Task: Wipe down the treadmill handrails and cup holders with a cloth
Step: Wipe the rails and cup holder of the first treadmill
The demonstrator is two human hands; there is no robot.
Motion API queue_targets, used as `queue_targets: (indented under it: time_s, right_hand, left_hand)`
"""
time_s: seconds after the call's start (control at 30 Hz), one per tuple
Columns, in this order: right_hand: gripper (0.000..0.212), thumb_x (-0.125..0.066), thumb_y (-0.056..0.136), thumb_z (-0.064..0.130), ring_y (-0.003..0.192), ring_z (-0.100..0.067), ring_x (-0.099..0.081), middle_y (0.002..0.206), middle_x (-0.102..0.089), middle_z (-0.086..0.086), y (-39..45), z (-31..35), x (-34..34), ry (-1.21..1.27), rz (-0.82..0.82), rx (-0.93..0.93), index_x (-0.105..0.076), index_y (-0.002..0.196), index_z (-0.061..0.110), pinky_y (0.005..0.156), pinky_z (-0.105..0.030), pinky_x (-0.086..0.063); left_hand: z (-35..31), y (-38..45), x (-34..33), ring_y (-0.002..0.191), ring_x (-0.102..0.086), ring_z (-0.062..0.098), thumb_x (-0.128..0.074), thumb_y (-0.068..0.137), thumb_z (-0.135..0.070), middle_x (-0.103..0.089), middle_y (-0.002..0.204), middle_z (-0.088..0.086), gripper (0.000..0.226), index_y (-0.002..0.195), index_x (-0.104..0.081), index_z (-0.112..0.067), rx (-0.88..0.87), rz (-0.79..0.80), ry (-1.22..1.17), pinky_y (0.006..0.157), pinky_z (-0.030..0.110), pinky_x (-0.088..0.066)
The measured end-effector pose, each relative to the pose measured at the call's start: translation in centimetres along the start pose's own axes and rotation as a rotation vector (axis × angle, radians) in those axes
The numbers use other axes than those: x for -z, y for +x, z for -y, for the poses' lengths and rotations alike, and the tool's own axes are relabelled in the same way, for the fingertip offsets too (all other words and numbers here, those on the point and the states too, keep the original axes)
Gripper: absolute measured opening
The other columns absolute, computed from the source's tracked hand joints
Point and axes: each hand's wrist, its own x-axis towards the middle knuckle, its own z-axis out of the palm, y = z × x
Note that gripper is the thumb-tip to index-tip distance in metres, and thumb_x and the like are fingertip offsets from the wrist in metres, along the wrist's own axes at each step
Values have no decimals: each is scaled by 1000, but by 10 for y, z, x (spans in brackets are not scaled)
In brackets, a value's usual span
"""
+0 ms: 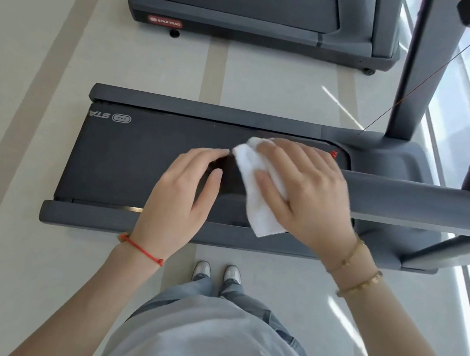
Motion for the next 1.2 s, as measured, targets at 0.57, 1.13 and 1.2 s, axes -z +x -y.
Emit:
queue_targets:
  time_s: [0.57,1.13,1.2]
  right_hand:
    - [27,-40,100,30,74,-28,-57,80,-63,1,-19,-43,21,-27,-57,-233,-64,96,18,71,-40,-43]
    - [27,-47,98,27,84,-25,-63,96,-69,0,-36,-60,5,-20,-244,-44,-70,105,13,78,-39,-47]
    - [27,-46,98,26,82,-24,-62,94,-69,1,-45,-78,12,-24,-242,-76,-69,102,13,76,-38,-46]
  left_hand:
    - [-6,9,-2,115,-57,16,-44,103,-19,-62,121,0,29,125,-59,-8,-20,7,40,102,33,-45]
    - [-66,31,-50,96,-63,20,-46,98,-19,-69,104,-4,22,105,-67,-13,-185,22,296,97,43,-43]
    - [-79,35,-64,100,-63,18,-45,99,-22,-69,107,-5,24,107,-67,-15,-195,25,335,100,43,-41]
